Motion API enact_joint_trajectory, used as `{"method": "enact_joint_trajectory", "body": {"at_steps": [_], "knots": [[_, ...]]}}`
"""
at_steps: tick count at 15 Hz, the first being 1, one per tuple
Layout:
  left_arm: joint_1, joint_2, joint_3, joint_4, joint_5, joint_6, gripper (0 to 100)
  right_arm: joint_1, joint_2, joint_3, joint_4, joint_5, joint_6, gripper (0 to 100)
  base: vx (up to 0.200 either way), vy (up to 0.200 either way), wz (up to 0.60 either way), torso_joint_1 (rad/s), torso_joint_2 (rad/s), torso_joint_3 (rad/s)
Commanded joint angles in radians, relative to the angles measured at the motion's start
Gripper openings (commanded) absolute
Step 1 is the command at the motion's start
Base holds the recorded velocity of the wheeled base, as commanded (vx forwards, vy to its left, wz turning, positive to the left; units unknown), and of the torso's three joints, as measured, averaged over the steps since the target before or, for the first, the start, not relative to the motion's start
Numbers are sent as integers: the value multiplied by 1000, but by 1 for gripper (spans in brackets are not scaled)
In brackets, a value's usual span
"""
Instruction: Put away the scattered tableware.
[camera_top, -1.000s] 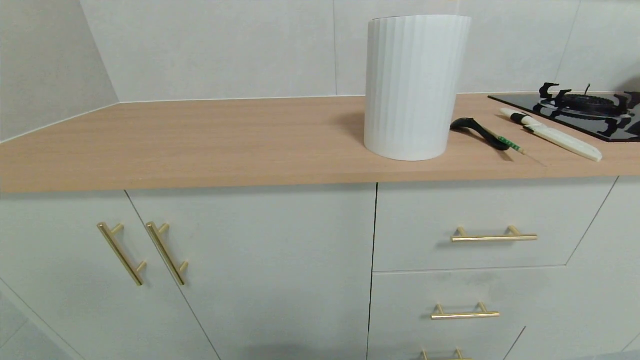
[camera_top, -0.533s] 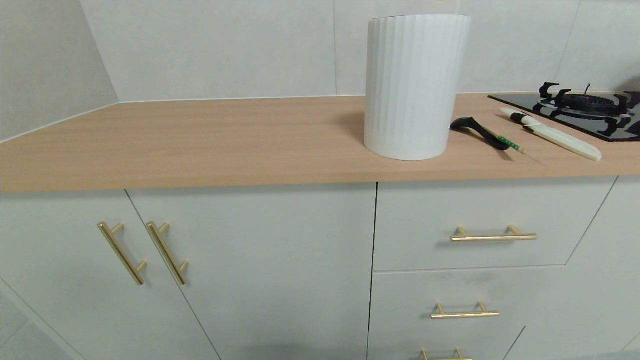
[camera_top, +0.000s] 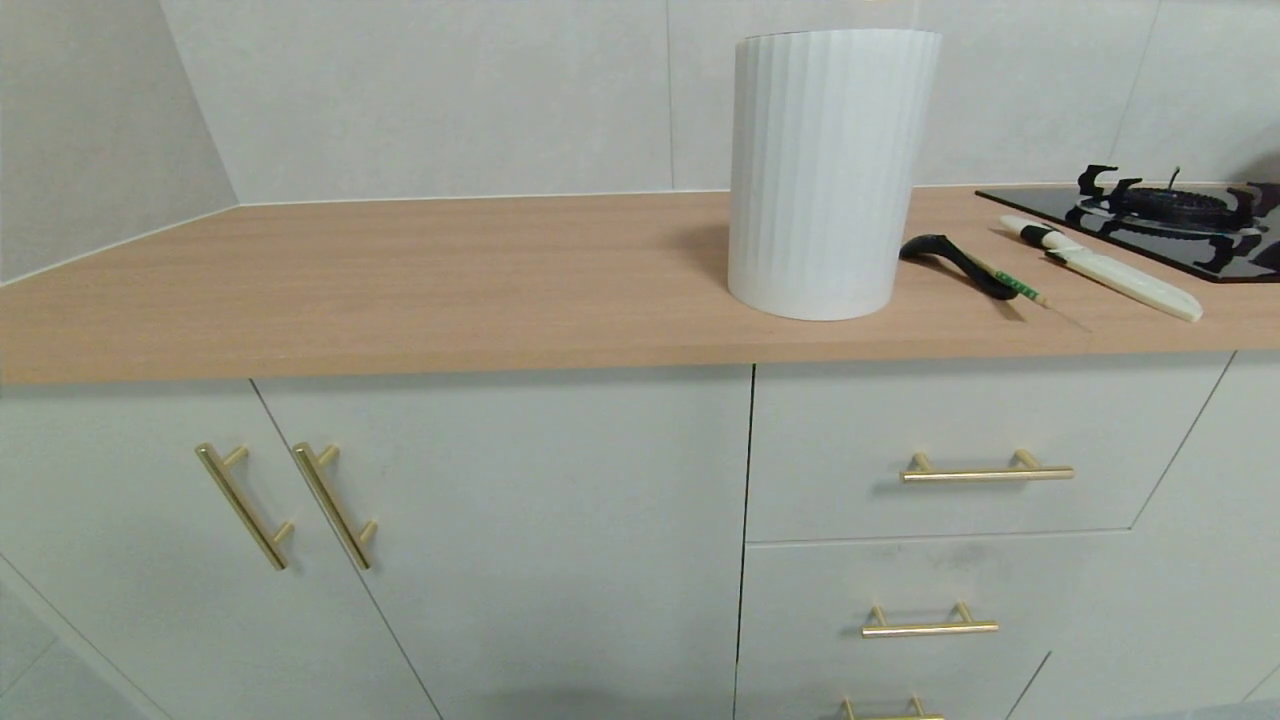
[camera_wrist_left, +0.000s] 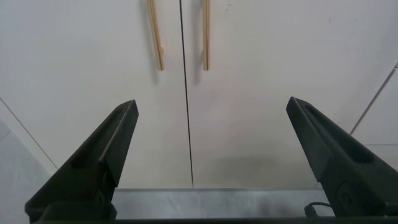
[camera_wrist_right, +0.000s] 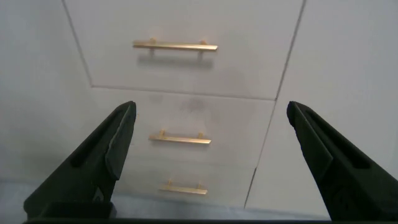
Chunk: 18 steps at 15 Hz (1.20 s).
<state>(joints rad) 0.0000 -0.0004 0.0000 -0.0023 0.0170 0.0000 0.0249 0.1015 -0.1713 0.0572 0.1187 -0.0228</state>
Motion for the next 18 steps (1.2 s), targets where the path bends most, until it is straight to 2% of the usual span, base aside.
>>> {"method": "enact_joint_trajectory", "body": {"at_steps": [1,5,6,9,11,12,13,18], "knots": [[0,0,0,-1,1,0,100,50,351,-77,56,35,12,100,0,0,0,0,0,0],[0,0,0,1,0,0,100,79,756,-185,64,35,4,100,0,0,0,0,0,0],[0,0,0,-1,0,0,100,79,966,-240,62,30,3,100,0,0,0,0,0,0],[0,0,0,-1,0,0,100,79,1296,-346,44,27,-3,100,0,0,0,0,0,0],[0,0,0,1,0,0,100,81,1538,-398,-68,-33,-2,100,0,0,0,0,0,0],[0,0,0,1,0,0,100,81,1538,-398,-68,-33,-2,100,0,0,0,0,0,0],[0,0,0,-1,0,0,100,96,1656,-395,-198,-62,0,100,0,0,0,0,0,0],[0,0,0,1,0,0,100,113,1842,-386,-421,-145,6,100,0,0,0,0,0,0]]}}
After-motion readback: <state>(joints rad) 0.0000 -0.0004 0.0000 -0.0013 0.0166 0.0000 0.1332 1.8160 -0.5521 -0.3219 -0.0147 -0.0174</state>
